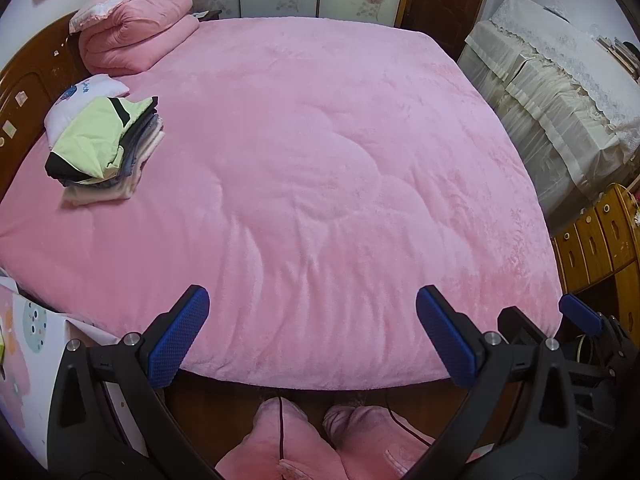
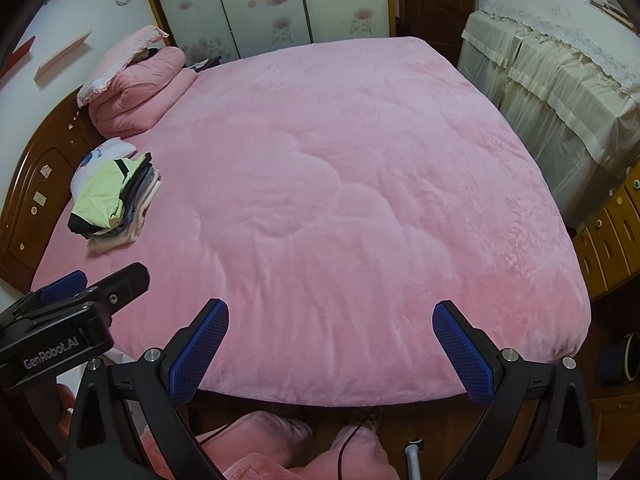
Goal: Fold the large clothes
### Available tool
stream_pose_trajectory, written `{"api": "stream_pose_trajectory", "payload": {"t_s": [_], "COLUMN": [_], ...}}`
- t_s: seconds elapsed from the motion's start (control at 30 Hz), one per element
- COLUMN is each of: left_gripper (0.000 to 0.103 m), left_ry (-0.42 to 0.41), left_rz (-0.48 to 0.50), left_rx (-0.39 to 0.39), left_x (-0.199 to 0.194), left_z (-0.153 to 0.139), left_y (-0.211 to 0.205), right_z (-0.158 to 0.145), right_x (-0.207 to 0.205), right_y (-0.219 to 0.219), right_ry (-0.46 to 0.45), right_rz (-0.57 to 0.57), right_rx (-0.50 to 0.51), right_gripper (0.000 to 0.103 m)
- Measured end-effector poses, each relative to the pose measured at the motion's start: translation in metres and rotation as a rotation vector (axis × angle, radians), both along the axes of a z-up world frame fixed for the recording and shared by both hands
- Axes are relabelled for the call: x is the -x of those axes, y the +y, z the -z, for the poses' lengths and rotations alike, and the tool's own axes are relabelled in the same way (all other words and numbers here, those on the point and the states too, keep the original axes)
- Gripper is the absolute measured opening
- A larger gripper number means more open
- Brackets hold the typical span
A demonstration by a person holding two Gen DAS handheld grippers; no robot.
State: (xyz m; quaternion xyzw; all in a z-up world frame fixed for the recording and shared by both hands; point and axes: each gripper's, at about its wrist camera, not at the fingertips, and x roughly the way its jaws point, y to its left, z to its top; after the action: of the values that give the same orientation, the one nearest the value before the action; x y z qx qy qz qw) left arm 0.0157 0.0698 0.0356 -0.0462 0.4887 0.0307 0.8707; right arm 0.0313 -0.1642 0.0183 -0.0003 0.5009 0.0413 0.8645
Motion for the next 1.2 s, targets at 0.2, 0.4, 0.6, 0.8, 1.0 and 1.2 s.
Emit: {"api": "stream_pose_trajectory", "payload": {"t_s": [0.2,0.4,0.6,0.8,1.0,1.2], "left_gripper": [0.103,0.103,0.103,0.103,0.103,0.103], "left_ry": [0.015,0.017,0.021,0.027,0.027,0.027], "left_rz": [0.001,0.002,0.002,0.004,0.002,0.001], "left_rx": [-0.028,-0.043,-0.045,-0.048,-0.053,-0.054], "left_x": [0.0,0.0,-0.003,-0.006,-0.007,-0.007], "left_z": [0.002,0.003,0.004,0.006,0.007,0.008], "left_y": [-0.004,-0.007,-0.006,-0.006,-0.005,-0.005], "right_z": [-0.002,-0.004,-0.002,0.001,0.001,0.002], "right_x": [-0.001,-0.001,-0.004,-0.005,-0.008,-0.007], "right_y": [-0.016,-0.016,-0.011,-0.005,-0.006,-0.004], "right_ry": [0.021,0.014,0.018,0.025,0.025,0.028], "right_rz": [0.042,0.029,0.025,0.028,0.024,0.03], "right_rx": [-0.018,-0.012,-0.005,0.0,-0.002,-0.001], "right_gripper": [0.103,0.103,0.103,0.103,0.103,0.103]}}
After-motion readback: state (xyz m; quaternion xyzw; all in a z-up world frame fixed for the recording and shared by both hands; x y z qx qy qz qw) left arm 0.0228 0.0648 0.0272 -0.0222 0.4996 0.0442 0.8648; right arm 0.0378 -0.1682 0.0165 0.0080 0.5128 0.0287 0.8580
